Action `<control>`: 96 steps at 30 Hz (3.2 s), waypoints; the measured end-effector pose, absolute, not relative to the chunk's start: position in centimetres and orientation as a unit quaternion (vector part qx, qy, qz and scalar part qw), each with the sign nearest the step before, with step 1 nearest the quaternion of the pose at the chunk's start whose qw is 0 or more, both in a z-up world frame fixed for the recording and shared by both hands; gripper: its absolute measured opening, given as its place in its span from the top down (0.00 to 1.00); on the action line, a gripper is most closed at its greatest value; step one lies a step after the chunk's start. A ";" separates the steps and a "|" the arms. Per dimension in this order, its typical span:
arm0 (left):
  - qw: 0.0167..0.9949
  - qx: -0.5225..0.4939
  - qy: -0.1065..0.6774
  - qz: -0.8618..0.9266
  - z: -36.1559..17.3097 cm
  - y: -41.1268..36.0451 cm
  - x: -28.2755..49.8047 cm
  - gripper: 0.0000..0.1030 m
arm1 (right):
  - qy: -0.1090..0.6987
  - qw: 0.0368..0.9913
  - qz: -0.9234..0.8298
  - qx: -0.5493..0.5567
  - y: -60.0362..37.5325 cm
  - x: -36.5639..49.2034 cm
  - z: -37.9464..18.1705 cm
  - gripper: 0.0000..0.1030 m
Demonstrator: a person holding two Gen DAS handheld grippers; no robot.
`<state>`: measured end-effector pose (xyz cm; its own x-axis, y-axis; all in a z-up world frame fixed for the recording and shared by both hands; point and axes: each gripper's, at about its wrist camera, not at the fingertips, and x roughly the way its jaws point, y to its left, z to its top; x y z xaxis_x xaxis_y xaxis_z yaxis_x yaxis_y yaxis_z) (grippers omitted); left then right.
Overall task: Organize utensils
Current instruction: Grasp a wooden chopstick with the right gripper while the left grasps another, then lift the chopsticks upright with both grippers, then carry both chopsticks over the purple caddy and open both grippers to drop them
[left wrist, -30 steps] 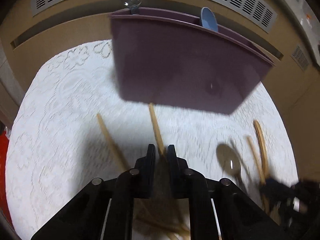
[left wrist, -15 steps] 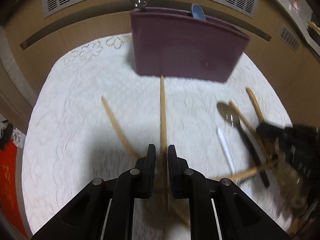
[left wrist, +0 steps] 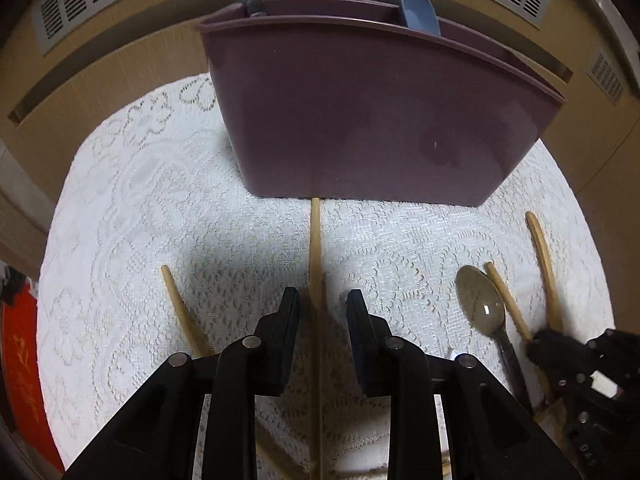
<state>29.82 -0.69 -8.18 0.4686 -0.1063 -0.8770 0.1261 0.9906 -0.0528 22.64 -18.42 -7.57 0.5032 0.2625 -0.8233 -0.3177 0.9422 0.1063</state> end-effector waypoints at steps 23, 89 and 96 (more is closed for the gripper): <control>0.884 -0.072 0.446 -0.119 -6.0 3.2 18.1 0.94 | 0.483 0.860 0.150 -0.058 -16.6 24.4 -7.1 0.88; 0.954 -0.026 0.259 -0.151 11.7 1.5 18.8 0.94 | 0.319 0.920 0.222 -0.058 -17.9 21.5 9.0 0.86; 0.939 -0.064 0.303 -0.151 7.4 3.3 17.6 0.94 | 0.422 0.878 0.208 -0.085 -16.8 21.8 -1.1 0.58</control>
<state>17.62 3.31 7.43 0.7703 -0.3229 -0.5499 0.2453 0.9460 -0.2118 21.83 -16.77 -1.08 0.5576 0.2933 -0.7765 -0.4362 0.8994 0.0264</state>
